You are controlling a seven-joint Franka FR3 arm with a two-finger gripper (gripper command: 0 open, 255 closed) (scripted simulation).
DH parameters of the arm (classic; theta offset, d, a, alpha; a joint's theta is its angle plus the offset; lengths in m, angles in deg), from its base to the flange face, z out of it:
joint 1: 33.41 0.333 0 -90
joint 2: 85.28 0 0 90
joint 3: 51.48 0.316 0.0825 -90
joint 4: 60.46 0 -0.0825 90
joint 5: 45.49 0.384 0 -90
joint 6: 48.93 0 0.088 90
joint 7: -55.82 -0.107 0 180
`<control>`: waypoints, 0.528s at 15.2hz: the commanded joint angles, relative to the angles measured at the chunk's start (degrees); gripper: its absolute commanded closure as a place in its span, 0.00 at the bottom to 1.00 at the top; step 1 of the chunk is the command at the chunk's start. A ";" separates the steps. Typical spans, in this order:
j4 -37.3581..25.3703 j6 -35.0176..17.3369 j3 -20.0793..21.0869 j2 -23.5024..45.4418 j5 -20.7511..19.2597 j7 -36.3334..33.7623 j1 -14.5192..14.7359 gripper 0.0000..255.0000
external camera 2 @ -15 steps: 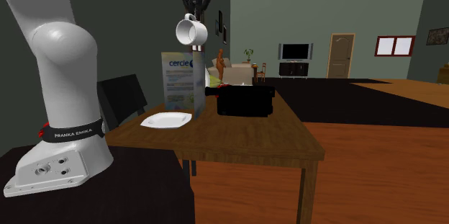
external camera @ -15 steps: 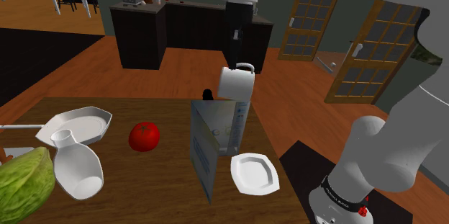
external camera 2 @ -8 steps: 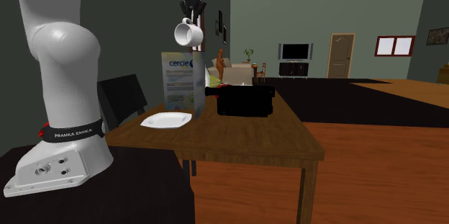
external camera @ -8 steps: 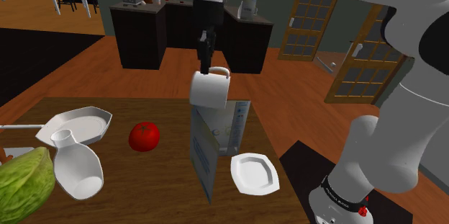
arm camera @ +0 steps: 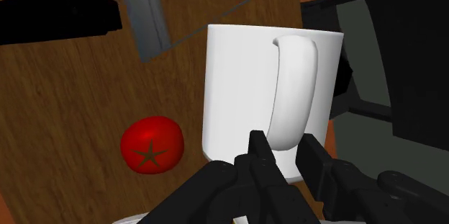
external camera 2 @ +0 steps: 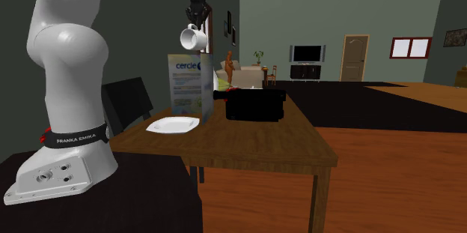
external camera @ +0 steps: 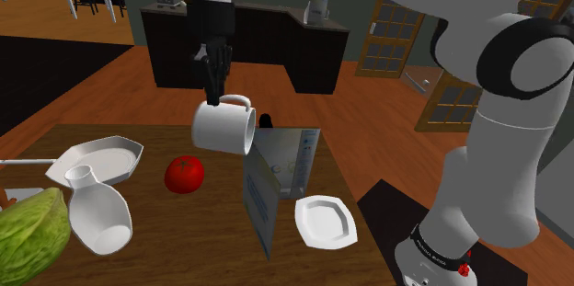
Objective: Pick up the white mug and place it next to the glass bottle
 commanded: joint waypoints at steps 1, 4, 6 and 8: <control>-8.03 2.58 0.77 5.34 -1.22 -2.38 1.94 1.00; -24.57 8.34 1.33 16.03 -3.62 -5.48 6.04 1.00; -27.26 8.85 1.21 18.17 -3.99 -5.97 7.00 1.00; -21.59 5.59 1.31 15.79 -3.54 -5.80 6.26 1.00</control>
